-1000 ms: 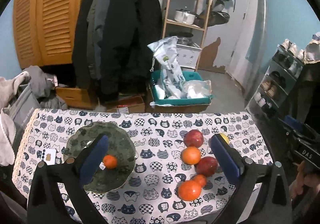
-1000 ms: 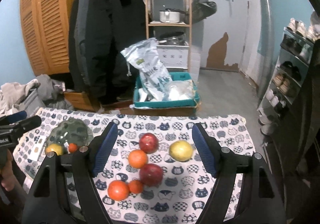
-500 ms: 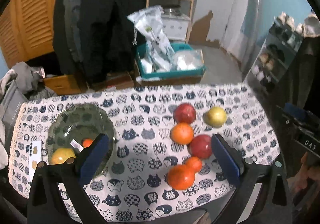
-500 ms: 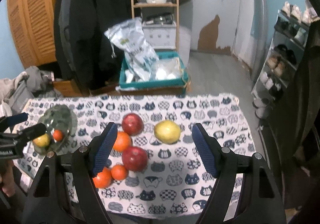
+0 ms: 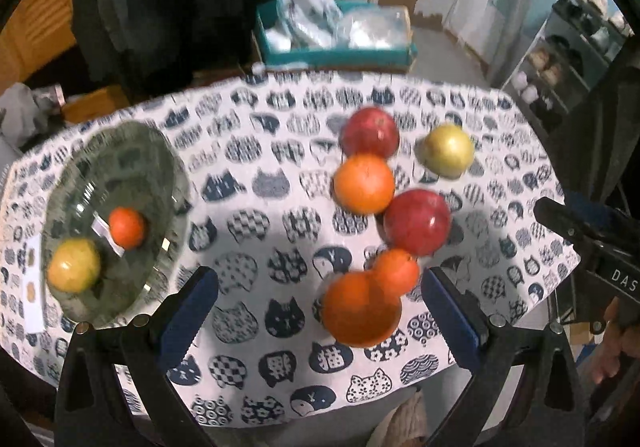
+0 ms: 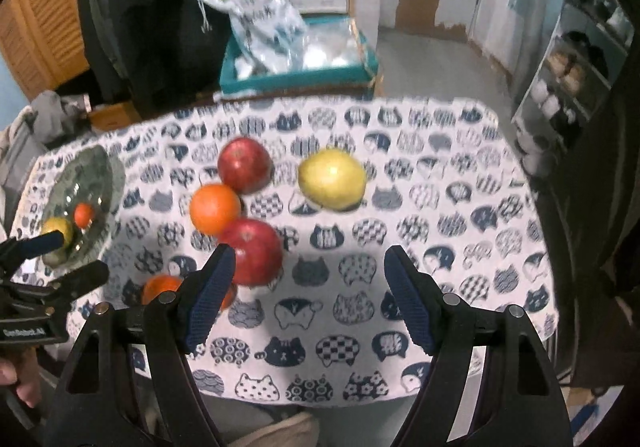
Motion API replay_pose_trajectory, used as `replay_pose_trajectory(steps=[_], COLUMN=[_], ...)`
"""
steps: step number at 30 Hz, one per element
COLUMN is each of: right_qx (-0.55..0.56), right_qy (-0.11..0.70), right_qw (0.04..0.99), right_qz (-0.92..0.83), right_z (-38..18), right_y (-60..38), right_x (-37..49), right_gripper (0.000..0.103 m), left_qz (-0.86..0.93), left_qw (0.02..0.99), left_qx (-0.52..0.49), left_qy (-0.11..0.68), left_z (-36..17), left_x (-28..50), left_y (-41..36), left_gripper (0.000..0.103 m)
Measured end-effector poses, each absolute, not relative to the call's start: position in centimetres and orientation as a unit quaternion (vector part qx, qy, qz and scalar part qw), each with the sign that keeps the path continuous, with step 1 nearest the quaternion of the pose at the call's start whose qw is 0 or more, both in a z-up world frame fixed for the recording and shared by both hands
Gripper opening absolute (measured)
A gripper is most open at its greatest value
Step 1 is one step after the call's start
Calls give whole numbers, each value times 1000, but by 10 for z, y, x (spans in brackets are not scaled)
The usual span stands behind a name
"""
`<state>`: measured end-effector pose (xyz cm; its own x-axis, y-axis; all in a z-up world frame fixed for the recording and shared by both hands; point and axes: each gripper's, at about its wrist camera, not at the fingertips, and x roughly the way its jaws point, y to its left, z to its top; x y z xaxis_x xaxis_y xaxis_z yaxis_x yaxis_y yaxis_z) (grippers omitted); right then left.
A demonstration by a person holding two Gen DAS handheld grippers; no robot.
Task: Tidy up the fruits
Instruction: 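Close left tool on large orange while right tool moves to red apple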
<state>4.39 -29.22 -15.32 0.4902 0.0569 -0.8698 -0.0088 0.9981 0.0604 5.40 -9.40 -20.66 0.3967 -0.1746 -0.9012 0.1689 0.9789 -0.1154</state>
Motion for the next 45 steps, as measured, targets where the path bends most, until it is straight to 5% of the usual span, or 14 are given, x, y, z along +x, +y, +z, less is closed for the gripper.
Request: replay_pose_trajectory(steps=[23,27,29,45], right_qx=[17,18,20,45], right_qy=[588,588,589,589], right_qw=[809,809,808,804], right_qz=[18,18,20,68], right_z=[-224,-226,-227,-240], right_y=[-284,-282,-282,-253], right_x=[52,55,56,86], right_gripper=[77,77,77,77], left_qz=[-134,-145,-163,-119], left_qw=[771,762,757,797], left_qx=[14,2,-13,-11], left_qy=[623,631,632,592], left_z=[-288,-294,-294,-266], left_x=[58,61,61,77], left_y=[-124,-123,-123,-91], left_gripper=[101,85,67,66])
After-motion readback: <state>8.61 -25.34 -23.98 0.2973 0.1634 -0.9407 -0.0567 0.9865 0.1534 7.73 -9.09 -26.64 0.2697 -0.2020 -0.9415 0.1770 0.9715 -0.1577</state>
